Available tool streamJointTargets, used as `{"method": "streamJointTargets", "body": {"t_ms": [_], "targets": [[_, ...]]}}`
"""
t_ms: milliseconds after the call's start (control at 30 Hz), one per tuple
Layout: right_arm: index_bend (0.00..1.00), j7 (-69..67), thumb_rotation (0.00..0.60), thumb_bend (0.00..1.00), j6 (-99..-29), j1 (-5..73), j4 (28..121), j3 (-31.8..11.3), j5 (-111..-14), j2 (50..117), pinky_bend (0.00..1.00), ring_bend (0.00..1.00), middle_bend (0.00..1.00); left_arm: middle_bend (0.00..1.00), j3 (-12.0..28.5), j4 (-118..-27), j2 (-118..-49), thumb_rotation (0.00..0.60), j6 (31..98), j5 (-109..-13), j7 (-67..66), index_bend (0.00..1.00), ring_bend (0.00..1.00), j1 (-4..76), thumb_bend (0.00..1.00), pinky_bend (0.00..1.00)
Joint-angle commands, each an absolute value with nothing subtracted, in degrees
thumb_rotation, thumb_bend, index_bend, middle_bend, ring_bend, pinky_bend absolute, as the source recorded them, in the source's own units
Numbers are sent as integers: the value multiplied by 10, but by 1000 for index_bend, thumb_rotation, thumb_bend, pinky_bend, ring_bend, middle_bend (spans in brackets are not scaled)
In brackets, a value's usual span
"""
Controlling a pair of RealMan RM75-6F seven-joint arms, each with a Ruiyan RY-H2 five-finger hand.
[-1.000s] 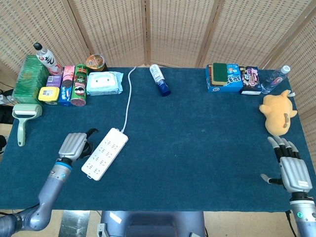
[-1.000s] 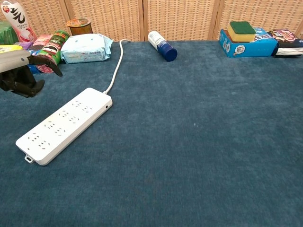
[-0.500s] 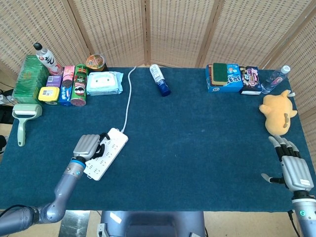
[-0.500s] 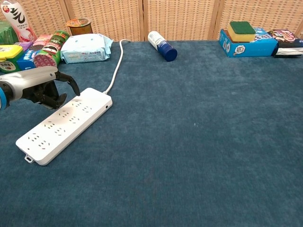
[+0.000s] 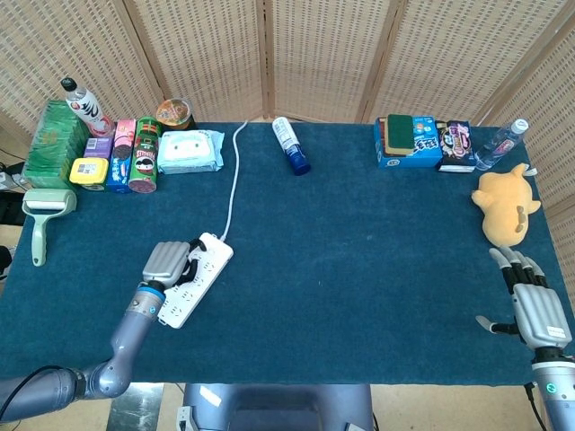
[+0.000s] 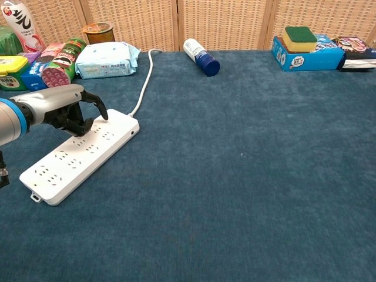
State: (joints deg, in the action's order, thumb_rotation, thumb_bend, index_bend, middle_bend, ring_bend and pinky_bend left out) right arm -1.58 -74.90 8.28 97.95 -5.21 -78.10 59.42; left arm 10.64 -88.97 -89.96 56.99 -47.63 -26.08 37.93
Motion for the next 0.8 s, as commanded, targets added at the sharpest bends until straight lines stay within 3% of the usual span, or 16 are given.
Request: {"method": "streamJointTargets", "body": {"t_ms": [33, 800], "targets": [[0, -16, 600, 0, -750, 83, 980, -52, -782, 594, 0, 21, 24, 1000, 105, -887, -902, 600, 566, -475, -258, 323, 1000, 383, 665, 1000], [0, -25, 600, 0, -752, 83, 979, -52, -780, 590, 0, 21, 24, 1000, 101, -870, -914, 600, 555, -446, -262, 323, 1000, 406, 653, 1000]]}}
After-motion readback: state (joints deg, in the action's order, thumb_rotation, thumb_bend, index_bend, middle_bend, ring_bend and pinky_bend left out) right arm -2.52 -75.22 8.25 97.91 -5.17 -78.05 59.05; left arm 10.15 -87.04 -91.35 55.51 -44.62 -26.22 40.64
